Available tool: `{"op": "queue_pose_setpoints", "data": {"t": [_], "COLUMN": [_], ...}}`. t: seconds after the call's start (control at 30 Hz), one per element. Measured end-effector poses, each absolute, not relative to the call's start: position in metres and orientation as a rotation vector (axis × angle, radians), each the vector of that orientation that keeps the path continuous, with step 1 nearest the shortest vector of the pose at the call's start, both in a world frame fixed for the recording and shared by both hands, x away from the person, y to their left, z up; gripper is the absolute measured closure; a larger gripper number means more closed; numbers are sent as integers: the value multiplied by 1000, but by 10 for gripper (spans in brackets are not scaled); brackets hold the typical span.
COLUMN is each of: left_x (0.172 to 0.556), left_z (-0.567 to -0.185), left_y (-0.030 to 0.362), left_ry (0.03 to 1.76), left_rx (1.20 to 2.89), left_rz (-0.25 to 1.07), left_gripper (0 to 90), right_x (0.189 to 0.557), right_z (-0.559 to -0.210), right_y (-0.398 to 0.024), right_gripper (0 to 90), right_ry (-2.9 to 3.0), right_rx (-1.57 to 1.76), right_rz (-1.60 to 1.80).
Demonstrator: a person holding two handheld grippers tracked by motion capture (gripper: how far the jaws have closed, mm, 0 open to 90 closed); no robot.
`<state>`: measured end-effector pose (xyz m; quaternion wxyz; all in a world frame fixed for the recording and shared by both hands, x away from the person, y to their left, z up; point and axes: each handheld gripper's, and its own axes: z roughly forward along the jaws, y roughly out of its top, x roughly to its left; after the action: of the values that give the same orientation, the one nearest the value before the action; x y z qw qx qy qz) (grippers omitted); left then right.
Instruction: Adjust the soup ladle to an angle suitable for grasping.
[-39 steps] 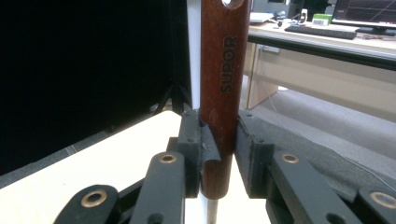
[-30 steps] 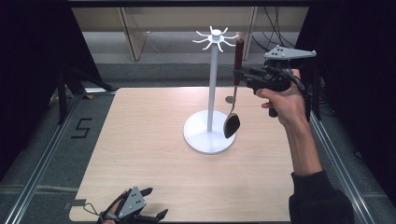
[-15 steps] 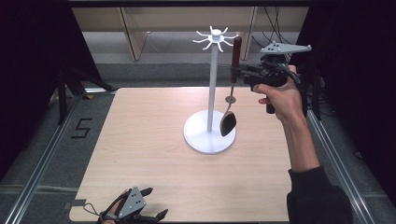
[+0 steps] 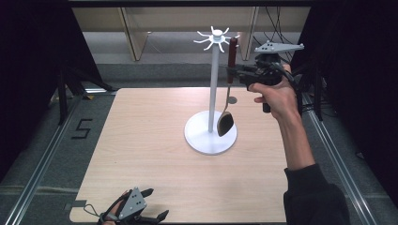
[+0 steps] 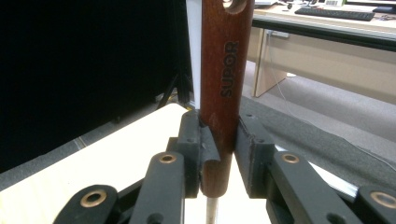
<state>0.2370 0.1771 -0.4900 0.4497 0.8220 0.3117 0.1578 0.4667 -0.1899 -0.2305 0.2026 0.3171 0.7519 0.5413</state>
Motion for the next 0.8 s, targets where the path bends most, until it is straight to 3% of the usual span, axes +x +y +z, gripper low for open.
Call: {"op": "queue_pose_setpoints", "data": {"t": [0.27, 0.3, 0.47, 0.8], "left_x": [236, 236, 236, 237], "left_z": [-491, -491, -491, -491], "left_y": [176, 176, 176, 176], "left_ry": [795, 793, 793, 781], "left_rx": [2028, 2029, 2035, 2044], "left_rz": [381, 378, 371, 382], "left_gripper": [149, 149, 149, 149], "right_x": [464, 463, 456, 443], "right_z": [-231, -231, -239, -257], "right_y": [-192, -195, -205, -224], "right_gripper": [684, 622, 537, 449], "right_ry": [2075, 2070, 2043, 2053], "right_rx": [911, 907, 950, 943], "right_rz": [1545, 1552, 1551, 1507]}}
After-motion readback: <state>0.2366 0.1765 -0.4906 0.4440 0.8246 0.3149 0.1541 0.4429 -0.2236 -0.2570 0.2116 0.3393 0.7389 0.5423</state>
